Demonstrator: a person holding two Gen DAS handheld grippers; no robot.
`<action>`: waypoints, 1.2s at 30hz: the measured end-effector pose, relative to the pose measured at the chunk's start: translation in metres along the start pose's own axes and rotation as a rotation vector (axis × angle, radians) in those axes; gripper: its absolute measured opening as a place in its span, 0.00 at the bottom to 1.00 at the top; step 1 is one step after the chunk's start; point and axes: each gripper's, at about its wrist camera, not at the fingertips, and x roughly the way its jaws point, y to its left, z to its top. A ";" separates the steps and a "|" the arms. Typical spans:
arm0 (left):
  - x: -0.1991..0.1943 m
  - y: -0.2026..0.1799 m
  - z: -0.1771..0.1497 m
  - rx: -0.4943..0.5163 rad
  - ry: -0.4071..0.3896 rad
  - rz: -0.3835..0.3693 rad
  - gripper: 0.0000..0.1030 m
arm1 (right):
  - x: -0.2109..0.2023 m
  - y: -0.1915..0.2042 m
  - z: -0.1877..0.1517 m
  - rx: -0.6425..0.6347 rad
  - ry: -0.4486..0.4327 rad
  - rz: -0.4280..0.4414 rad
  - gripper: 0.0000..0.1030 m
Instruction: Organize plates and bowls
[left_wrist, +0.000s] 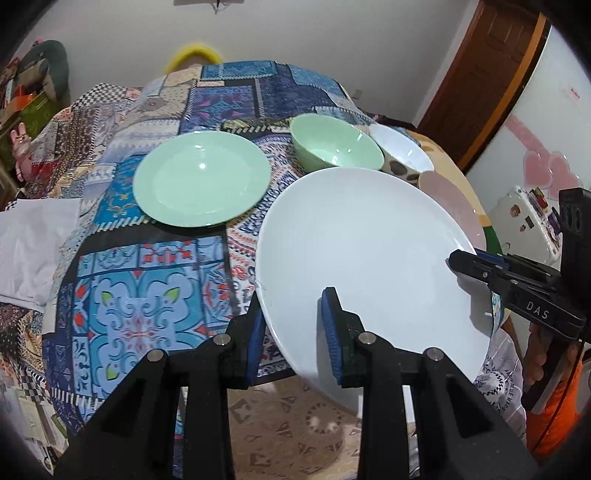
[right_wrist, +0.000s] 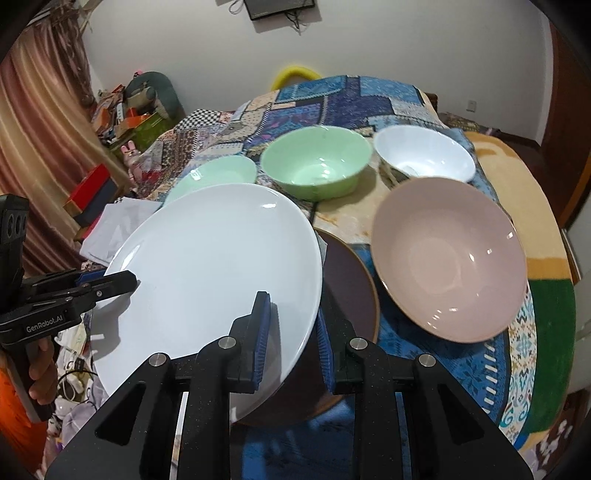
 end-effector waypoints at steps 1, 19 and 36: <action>0.004 -0.002 0.000 0.001 0.008 -0.001 0.29 | 0.002 -0.003 -0.002 0.006 0.005 -0.001 0.21; 0.054 -0.009 -0.002 -0.001 0.108 0.005 0.29 | 0.029 -0.029 -0.017 0.078 0.079 0.011 0.21; 0.074 -0.008 0.003 -0.015 0.139 0.000 0.29 | 0.023 -0.034 -0.017 0.082 0.062 -0.002 0.22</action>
